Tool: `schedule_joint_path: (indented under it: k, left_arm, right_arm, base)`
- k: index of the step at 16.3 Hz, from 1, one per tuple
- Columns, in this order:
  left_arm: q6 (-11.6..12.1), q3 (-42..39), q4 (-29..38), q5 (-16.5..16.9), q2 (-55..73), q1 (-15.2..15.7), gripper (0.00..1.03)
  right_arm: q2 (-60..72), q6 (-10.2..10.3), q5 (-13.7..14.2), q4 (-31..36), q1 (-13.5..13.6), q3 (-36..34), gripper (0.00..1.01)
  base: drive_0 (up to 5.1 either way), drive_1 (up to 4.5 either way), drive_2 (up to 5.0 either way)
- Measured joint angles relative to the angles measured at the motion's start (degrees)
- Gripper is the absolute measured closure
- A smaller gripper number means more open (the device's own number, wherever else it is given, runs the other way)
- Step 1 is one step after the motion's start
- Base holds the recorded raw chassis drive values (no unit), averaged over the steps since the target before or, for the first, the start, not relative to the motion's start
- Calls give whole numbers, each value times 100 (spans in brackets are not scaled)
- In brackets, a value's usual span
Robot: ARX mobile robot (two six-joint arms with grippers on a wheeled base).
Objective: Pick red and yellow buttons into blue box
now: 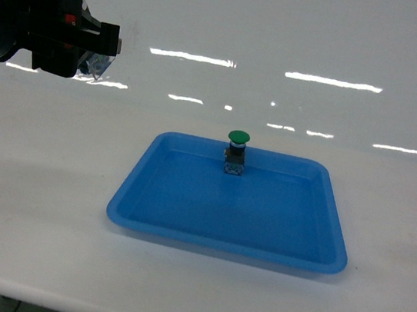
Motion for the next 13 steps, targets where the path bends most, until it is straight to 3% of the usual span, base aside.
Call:
schedule_joint_path:
  k: [2,13]
  left_arm:
    - [0,0,-4,0,0,0,79]
    - [0,-13,7,-4,-20,13,79]
  right_arm:
    - [0,2,2,-4,0,0,75]
    - [-31,2,4,0,0,-4,75]
  base:
    - [0,0,0]
    - [451,-414,-1]
